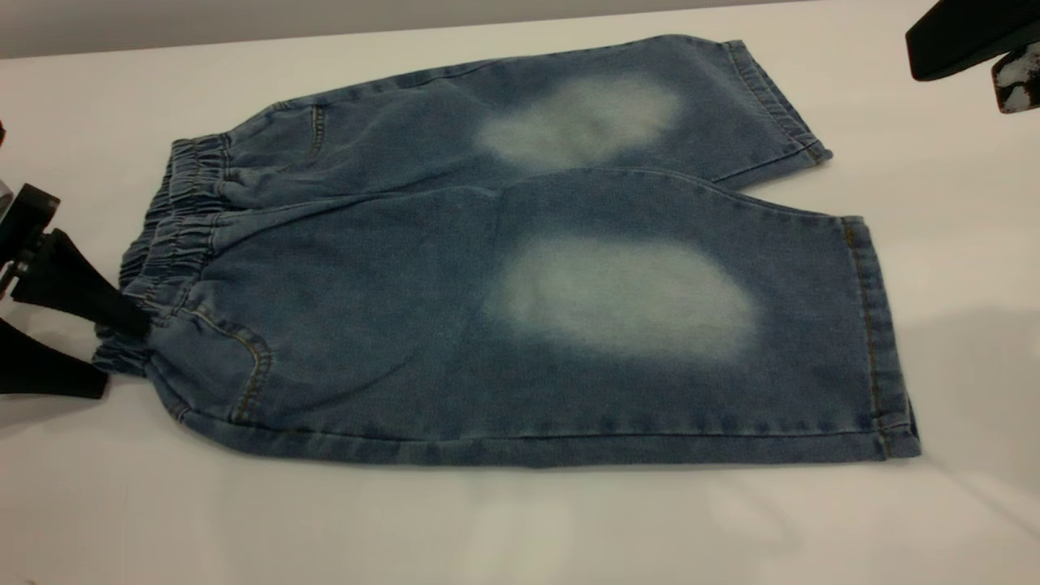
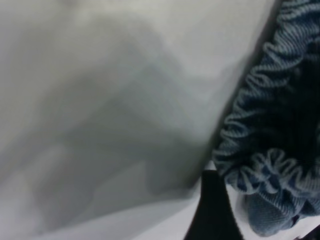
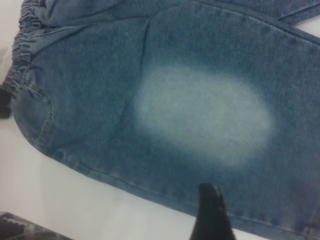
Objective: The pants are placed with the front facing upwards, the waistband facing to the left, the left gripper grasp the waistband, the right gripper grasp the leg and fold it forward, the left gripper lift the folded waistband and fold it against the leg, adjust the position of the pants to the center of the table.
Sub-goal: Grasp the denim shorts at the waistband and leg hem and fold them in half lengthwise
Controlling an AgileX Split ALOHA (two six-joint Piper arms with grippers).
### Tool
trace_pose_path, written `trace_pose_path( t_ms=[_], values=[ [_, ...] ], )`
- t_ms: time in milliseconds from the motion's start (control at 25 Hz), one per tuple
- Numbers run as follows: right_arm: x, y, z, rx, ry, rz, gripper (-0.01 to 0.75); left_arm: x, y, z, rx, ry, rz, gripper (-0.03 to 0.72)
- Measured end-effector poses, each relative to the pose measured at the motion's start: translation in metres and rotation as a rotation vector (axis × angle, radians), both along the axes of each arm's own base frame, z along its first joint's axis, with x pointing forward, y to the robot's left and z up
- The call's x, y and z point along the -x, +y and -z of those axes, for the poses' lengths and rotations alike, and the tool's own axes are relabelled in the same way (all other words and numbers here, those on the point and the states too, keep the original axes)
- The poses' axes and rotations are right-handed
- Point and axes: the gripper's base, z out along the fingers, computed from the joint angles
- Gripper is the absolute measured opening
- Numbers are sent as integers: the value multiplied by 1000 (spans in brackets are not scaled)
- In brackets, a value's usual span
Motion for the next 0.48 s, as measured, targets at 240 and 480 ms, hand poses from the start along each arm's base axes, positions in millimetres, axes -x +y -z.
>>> trace_pose_path(
  t_ms=[240,480],
  values=[
    [1,1,0,-4,8,-8,405,-6,8,2,-77,-35,7,264],
    [1,1,0,-7,13,-13,405,-7,9,3,-94,-41,-3,111]
  ],
)
